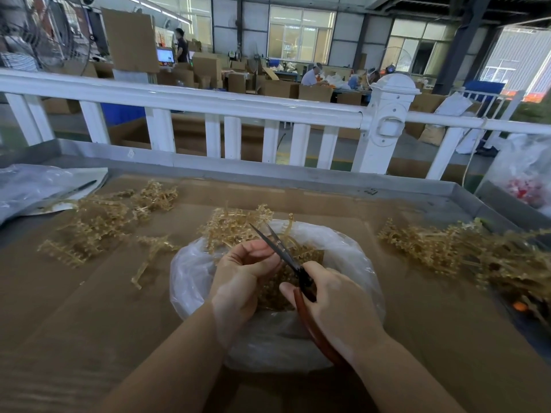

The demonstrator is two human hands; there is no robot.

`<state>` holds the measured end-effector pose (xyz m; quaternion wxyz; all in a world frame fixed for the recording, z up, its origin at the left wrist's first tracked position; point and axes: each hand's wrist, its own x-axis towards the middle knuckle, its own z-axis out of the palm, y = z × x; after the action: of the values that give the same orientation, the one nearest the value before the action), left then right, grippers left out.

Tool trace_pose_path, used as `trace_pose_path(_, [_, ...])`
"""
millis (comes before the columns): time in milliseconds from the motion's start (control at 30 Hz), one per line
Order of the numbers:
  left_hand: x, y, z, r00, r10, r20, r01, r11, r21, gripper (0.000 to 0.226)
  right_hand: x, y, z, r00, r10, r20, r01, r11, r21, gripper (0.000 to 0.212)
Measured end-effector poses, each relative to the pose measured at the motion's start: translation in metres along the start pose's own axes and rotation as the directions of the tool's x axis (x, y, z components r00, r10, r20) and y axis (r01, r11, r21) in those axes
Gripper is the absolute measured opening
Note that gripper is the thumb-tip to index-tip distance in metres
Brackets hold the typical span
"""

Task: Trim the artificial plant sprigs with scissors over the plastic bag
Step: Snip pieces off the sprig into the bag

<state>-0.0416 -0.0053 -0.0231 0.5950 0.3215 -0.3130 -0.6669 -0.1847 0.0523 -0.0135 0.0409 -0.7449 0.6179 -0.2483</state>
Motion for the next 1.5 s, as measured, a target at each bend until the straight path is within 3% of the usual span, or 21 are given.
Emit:
trace_pose_path(700, [0.001,0.003,-0.002,0.997,0.0,0.076,-0.005,0.998,0.057,0.031,-0.004,0.008,-0.004,0.997,-0.047,-0.065,0.047,0.999,-0.002,0.024])
trace_pose_path(867, [0.002,0.005,-0.001,0.999,-0.028,0.04,0.026,0.999,0.032,0.027,0.004,0.006,-0.013,0.994,0.11,0.021,-0.11,0.919,0.378,0.029])
trace_pose_path(933, [0.002,0.007,0.001,0.999,-0.031,0.033,0.031,0.999,0.006,0.026,0.008,0.007,-0.018,0.988,0.146,0.053,-0.154,0.878,0.453,0.027])
trace_pose_path(1300, [0.003,0.014,0.01,0.994,-0.103,-0.045,0.094,0.981,-0.172,0.025,-0.006,0.006,-0.008,0.999,0.041,-0.036,-0.038,0.996,0.082,0.035])
trace_pose_path(1500, [0.002,0.014,0.01,0.989,-0.133,-0.061,0.12,0.975,-0.185,0.026,-0.007,0.005,-0.003,0.998,-0.009,-0.063,0.011,1.0,0.028,0.036])
